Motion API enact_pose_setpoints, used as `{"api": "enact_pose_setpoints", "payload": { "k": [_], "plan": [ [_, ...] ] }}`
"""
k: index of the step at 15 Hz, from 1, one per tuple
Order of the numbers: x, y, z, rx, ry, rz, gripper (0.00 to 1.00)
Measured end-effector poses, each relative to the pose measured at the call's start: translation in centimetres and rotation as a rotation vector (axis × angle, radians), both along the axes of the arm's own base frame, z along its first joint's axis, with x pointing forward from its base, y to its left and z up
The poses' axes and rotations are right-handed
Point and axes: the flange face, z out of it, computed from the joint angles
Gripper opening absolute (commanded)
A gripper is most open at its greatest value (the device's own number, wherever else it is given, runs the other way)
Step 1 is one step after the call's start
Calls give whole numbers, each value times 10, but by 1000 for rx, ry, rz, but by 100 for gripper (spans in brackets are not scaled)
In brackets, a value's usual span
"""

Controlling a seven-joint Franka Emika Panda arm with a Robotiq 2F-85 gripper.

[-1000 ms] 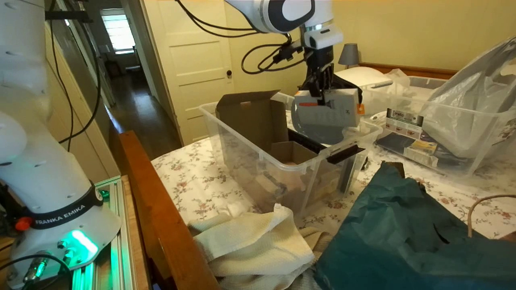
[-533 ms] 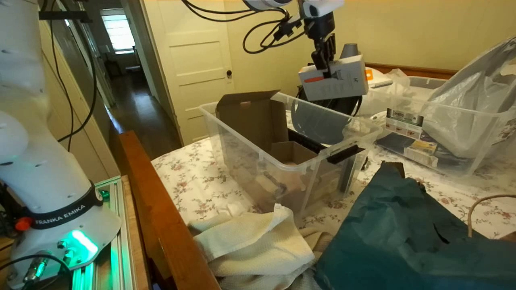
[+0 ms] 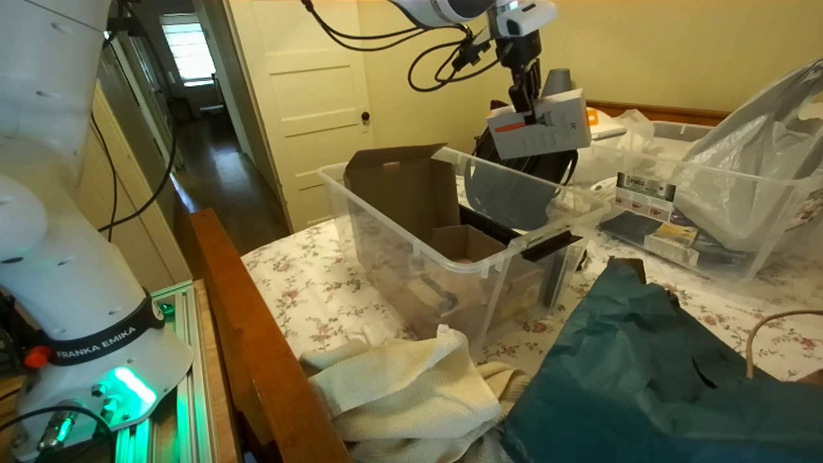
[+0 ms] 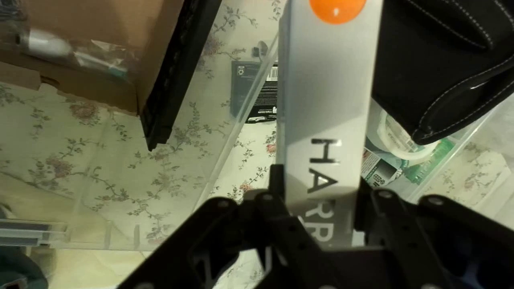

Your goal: Remove the white box from the clear container and place it on the bed.

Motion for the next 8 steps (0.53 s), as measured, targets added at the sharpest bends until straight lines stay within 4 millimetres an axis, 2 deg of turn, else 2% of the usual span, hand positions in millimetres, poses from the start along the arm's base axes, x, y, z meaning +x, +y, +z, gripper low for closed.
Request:
{"api": "enact_pose_setpoints", "payload": {
  "k": [1,3,6,8],
  "plan": [
    [7,4,-4,-3,3,6,62],
    [20,13,-14,-7,15,14,68],
    [34,21,-25,-11,35,19,91],
    [40,23,-23,-13,30,17,99]
  ]
}}
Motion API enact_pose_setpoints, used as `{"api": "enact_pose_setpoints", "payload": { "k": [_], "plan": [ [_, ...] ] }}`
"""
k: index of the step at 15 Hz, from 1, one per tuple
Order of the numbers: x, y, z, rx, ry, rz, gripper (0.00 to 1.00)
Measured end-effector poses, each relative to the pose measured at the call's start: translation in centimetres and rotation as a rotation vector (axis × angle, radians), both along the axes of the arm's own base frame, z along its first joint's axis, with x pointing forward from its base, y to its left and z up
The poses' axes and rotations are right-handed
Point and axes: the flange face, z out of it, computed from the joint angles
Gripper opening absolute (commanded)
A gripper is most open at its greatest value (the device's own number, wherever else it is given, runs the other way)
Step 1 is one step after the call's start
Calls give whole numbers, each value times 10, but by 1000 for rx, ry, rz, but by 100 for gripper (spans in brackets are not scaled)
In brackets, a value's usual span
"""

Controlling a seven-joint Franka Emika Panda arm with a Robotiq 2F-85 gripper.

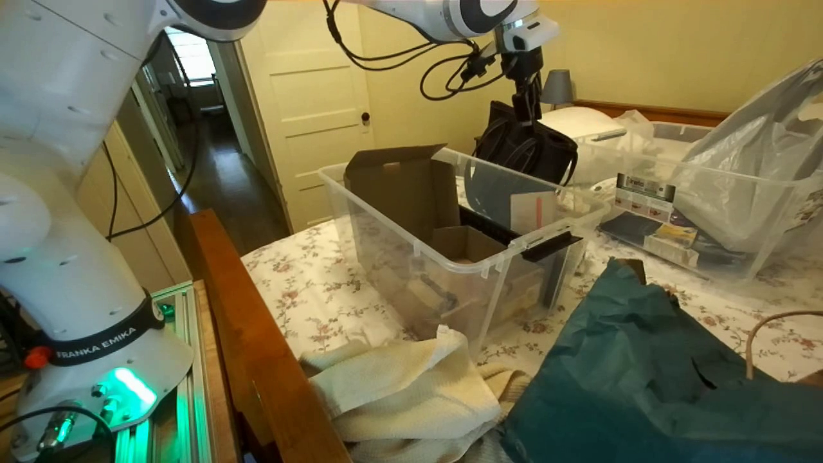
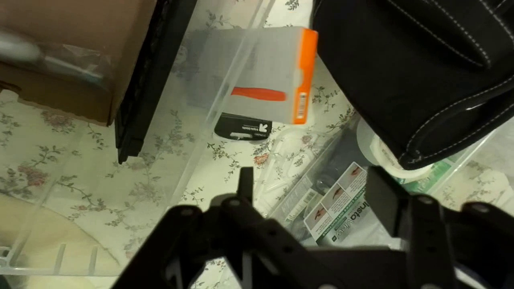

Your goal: Remove the white box from the clear container and place it on the bed.

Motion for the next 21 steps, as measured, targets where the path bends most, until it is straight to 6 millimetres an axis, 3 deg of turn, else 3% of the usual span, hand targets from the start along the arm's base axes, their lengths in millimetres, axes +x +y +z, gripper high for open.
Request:
{"api": "enact_pose_setpoints", "payload": {
  "k": [7,10,17,21],
  "plan": [
    [1,-5,28,-3,-16,0,100],
    [-8,-3,42,-30,3,103,100],
    [-56,2,46,-91,83,411,100],
    [-89,5,34,-115,120,562,100]
  ]
}}
